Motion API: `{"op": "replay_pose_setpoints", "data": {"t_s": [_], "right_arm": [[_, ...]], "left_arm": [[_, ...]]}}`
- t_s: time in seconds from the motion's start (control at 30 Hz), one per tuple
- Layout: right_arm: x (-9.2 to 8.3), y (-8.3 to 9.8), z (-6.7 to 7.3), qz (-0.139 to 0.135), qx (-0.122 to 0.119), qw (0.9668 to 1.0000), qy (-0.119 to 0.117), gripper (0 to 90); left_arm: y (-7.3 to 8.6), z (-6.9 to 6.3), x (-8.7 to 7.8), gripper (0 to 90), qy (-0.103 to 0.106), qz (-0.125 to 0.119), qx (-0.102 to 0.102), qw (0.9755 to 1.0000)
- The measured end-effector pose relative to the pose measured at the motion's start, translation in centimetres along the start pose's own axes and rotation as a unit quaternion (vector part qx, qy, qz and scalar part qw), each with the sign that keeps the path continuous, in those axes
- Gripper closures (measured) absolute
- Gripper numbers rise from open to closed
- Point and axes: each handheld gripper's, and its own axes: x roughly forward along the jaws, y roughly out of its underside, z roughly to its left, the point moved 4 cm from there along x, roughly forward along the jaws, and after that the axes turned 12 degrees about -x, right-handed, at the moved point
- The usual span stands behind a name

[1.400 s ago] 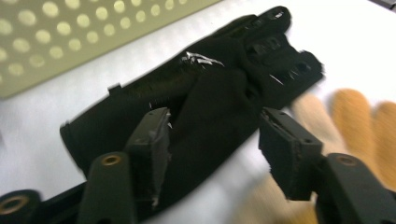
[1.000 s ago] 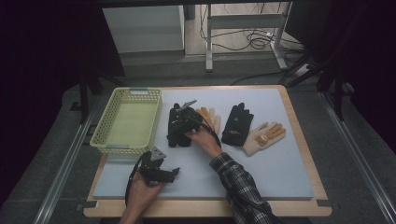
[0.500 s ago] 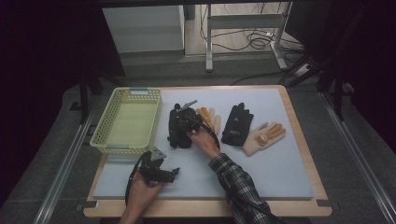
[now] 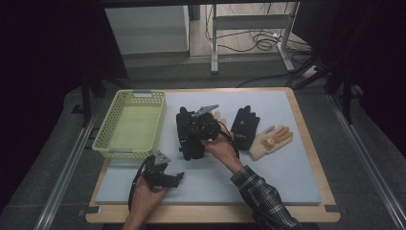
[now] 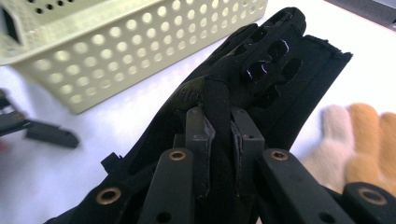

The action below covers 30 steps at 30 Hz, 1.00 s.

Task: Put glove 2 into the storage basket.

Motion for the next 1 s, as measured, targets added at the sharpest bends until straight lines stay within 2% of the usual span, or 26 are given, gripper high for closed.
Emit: {"op": "replay_pose_setpoints", "data": {"t_s": [0.03, 0.07, 0.1, 0.13, 0.17, 0.23, 0.27, 0.37, 0.4, 0.43, 0.57, 0.6, 0.73, 0.77, 0.8, 0.9, 0.93, 0.97, 1.0], "right_arm": [[0.0, 0.0, 0.0, 0.0, 0.0, 1.0, 0.0, 79.0], [-1.1, 0.4, 0.2, -0.005, 0.001, 1.0, -0.002, 79.0], [-1.1, 0.4, 0.2, -0.005, 0.001, 1.0, -0.002, 79.0], [-2.2, 1.0, 0.5, -0.007, -0.001, 1.0, -0.001, 78.9], [-2.2, 1.0, 0.5, -0.007, -0.001, 1.0, -0.001, 78.9], [-3.7, 1.9, 1.0, -0.011, 0.003, 0.9999, -0.003, 78.9], [-3.7, 1.9, 1.0, -0.011, 0.003, 0.9999, -0.003, 78.9], [-5.3, 3.0, 1.4, -0.016, 0.007, 0.9998, -0.003, 78.8], [-6.2, 3.9, 1.7, -0.016, 0.008, 0.9998, -0.001, 78.7], [-6.2, 3.9, 1.7, -0.016, 0.008, 0.9998, -0.001, 78.7], [-7.9, 6.0, 2.4, -0.014, 0.012, 0.9998, 0.003, 78.5], [-8.5, 7.2, 2.7, -0.01, 0.014, 0.9998, 0.011, 78.5], [-9.5, 9.7, 3.4, 0.0, 0.022, 0.9996, 0.018, 78.4], [-9.5, 9.7, 3.4, 0.0, 0.022, 0.9996, 0.018, 78.4], [-9.9, 10.8, 3.7, 0.002, 0.028, 0.9994, 0.02, 78.3], [-10.4, 11.7, 3.9, 0.002, 0.036, 0.9991, 0.022, 78.2], [-10.5, 12.5, 4.1, 0.002, 0.044, 0.9989, 0.018, 76.7], [-10.5, 12.5, 4.1, 0.002, 0.044, 0.9989, 0.018, 76.7], [-10.4, 13.1, 4.5, 0.009, 0.043, 0.999, 0.013, 70.3]], "left_arm": [[0.0, 0.0, 0.0, 5.6, 0.0, 0.0, 0.0, 1.0], [0.0, 0.0, 0.0, 5.6, 0.001, 0.0, -0.001, 1.0], [0.0, 0.0, 0.0, 5.6, 0.001, 0.0, -0.001, 1.0], [0.0, 0.0, 0.0, 5.6, 0.0, -0.001, -0.001, 1.0], [0.0, 0.0, 0.0, 5.6, 0.001, 0.0, 0.0, 1.0], [0.0, 0.0, 0.0, 5.6, 0.0, 0.0, 0.0, 1.0], [0.0, 0.0, 0.0, 5.6, 0.0, 0.0, 0.0, 1.0], [0.0, 0.0, 0.0, 5.6, 0.0, -0.002, -0.001, 1.0], [0.0, 0.0, 0.0, 5.6, 0.0, -0.002, -0.002, 1.0], [0.0, 0.0, 0.0, 5.6, 0.0, -0.002, -0.002, 1.0], [0.0, 0.0, 0.0, 5.6, 0.0, -0.002, -0.002, 1.0], [0.0, 0.0, 0.0, 5.6, 0.0, -0.002, -0.002, 1.0], [0.0, -0.1, 0.0, 5.6, 0.0, -0.002, -0.003, 1.0], [0.0, -0.1, 0.0, 5.6, 0.0, -0.003, -0.003, 1.0], [0.0, 0.0, 0.0, 5.6, 0.0, -0.001, -0.001, 1.0], [0.0, 0.0, 0.0, 5.6, 0.0, 0.0, -0.001, 1.0], [0.0, 0.0, 0.0, 5.6, 0.0, -0.001, -0.001, 1.0], [0.0, 0.0, 0.0, 5.6, 0.0, -0.001, -0.001, 1.0], [0.0, 0.0, 0.0, 5.6, 0.0, -0.001, -0.001, 1.0]]}}
